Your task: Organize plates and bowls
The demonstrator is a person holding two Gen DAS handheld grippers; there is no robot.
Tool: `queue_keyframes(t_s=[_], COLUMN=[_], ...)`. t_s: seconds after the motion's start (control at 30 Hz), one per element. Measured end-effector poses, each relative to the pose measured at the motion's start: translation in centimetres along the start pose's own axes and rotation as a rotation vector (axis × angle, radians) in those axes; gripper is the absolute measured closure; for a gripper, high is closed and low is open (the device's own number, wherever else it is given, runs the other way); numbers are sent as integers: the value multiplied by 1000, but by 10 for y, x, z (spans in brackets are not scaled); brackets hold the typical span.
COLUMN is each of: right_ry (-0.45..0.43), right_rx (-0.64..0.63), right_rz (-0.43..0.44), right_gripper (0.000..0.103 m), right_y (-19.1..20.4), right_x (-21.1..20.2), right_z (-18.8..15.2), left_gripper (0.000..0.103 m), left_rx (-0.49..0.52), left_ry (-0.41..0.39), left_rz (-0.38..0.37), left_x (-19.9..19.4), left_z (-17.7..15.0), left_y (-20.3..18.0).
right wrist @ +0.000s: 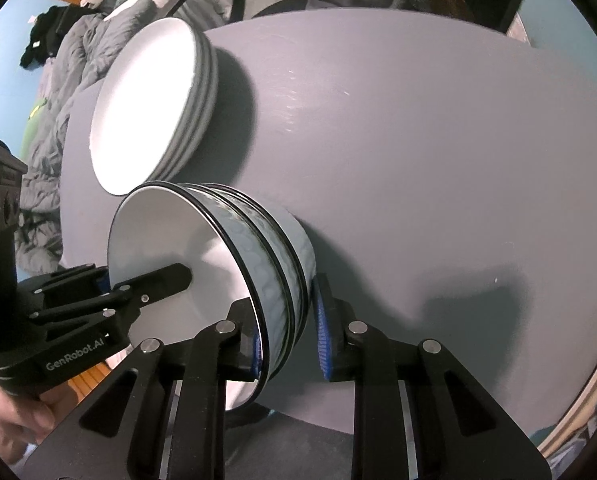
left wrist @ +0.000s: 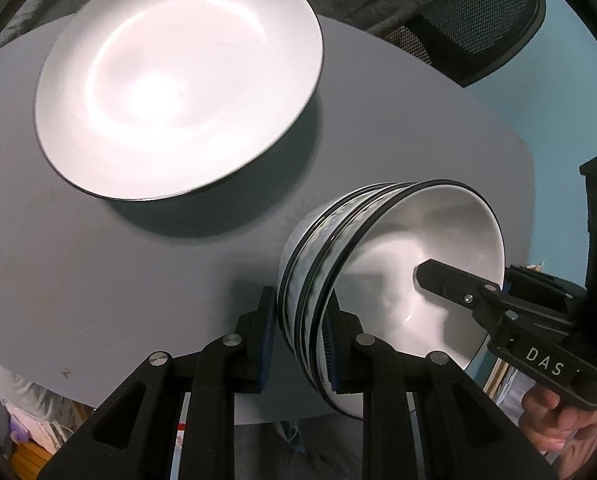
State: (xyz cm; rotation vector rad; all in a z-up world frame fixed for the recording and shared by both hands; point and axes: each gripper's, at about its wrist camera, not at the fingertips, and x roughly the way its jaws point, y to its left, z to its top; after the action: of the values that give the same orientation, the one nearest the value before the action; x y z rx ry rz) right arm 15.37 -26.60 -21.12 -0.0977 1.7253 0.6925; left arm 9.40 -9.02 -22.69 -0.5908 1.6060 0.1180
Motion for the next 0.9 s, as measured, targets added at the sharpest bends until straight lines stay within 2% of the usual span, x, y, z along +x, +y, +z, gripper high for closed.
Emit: queue_keyframes(t_s=[0.3,0.6,0.9], right_ry=[-40,-70,-56], right_rx=[-65,-132,-167], right_rz=[-5,-15,-27], right_gripper=[82,82,82], right_y=[33,69,98], right_x=[-25,-33,-17], right_z=[16,45,89], left_gripper=[83,83,83], left_rx=[-10,-41,-108], left_ry=[-46,-117,-145], left_rz=[-14,4,20], left_x=[-43,-78,-73], left_z=[7,34,72], left_y=[18,40,69])
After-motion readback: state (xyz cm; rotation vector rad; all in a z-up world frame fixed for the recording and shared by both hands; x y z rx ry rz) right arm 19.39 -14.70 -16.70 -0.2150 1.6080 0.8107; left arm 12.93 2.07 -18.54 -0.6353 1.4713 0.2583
